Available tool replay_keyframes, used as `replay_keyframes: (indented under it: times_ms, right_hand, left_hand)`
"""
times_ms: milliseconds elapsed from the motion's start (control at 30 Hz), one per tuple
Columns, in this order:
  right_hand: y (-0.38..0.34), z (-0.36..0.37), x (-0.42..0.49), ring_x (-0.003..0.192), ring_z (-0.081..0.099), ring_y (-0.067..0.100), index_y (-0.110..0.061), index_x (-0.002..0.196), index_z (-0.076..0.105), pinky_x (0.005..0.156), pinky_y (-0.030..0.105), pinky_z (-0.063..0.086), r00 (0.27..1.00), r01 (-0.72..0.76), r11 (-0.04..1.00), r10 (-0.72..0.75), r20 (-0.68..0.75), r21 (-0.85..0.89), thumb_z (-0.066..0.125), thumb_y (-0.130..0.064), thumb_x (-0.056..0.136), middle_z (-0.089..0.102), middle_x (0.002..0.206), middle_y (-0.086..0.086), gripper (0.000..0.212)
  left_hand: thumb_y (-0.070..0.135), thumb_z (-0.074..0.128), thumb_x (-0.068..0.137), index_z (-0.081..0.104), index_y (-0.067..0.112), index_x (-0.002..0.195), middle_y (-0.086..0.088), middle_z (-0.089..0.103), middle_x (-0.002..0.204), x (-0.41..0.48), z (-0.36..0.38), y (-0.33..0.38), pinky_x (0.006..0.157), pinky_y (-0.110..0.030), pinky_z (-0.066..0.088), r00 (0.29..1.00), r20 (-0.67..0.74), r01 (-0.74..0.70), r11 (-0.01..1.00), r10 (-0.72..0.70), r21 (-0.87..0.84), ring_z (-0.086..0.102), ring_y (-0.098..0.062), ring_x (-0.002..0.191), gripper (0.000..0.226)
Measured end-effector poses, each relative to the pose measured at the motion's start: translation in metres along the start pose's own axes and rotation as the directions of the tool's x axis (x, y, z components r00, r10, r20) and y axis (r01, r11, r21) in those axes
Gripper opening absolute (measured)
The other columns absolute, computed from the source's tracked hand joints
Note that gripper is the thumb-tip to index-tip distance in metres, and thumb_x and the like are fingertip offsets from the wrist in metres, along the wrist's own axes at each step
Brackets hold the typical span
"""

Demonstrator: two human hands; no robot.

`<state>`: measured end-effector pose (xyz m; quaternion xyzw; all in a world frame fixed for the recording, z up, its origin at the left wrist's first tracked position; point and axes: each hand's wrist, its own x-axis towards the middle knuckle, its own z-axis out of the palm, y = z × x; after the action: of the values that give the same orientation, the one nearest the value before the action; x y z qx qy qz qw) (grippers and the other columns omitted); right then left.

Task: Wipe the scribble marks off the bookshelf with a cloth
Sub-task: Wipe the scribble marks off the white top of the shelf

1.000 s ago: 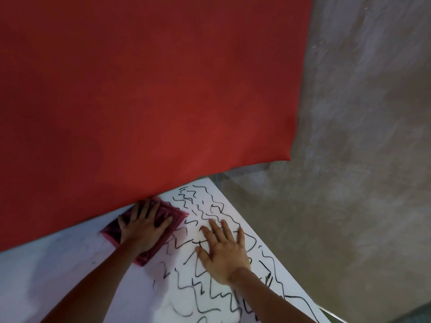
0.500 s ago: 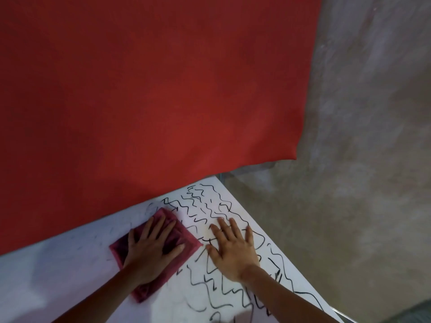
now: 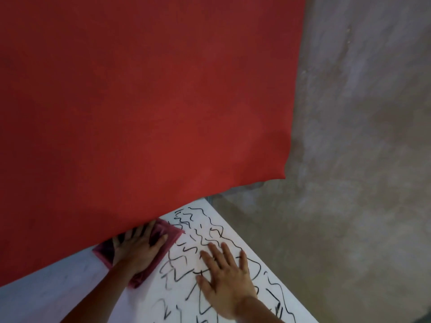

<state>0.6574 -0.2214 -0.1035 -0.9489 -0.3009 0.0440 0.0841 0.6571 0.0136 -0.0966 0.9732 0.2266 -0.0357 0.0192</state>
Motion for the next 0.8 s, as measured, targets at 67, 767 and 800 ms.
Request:
replay_keyframes:
  times_ms: [67,767,800]
  right_hand:
    - [0.001,-0.004,-0.002,0.146,-0.017,0.017,-0.033,0.152,0.003,0.109,0.047,-0.022,0.994,0.002,0.999,-0.007,0.105,0.046,-0.018,-0.068,0.065,-0.012,0.159,-0.012,0.097]
    - [-0.127,0.01,0.029,0.146,-0.012,0.03,-0.026,0.153,0.011,0.113,0.058,-0.012,0.964,0.199,0.98,-0.193,0.182,-0.016,0.019,-0.053,0.099,-0.004,0.161,0.007,0.061]
    - [-0.124,0.009,0.038,0.147,-0.011,0.028,-0.027,0.153,0.013,0.113,0.056,-0.011,0.962,0.216,0.976,-0.208,0.174,-0.026,0.019,-0.051,0.099,-0.003,0.161,0.005,0.059]
  left_hand:
    - [0.075,0.005,0.085,-0.007,0.034,0.152,0.009,-0.002,0.161,-0.019,0.0,0.007,0.117,-0.05,0.007,1.0,0.017,0.003,1.0,-0.002,-0.024,-0.001,-0.018,0.148,0.08]
    - [0.051,0.017,0.1,-0.002,0.029,0.153,0.008,-0.007,0.161,-0.121,0.02,-0.099,0.115,-0.053,0.002,0.973,0.036,0.229,0.956,-0.226,-0.181,-0.006,-0.013,0.148,0.061]
    - [0.053,0.012,0.099,-0.003,0.029,0.153,0.008,-0.008,0.161,-0.12,0.023,-0.1,0.115,-0.053,0.001,0.973,0.026,0.231,0.958,-0.23,-0.168,-0.007,-0.013,0.148,0.061]
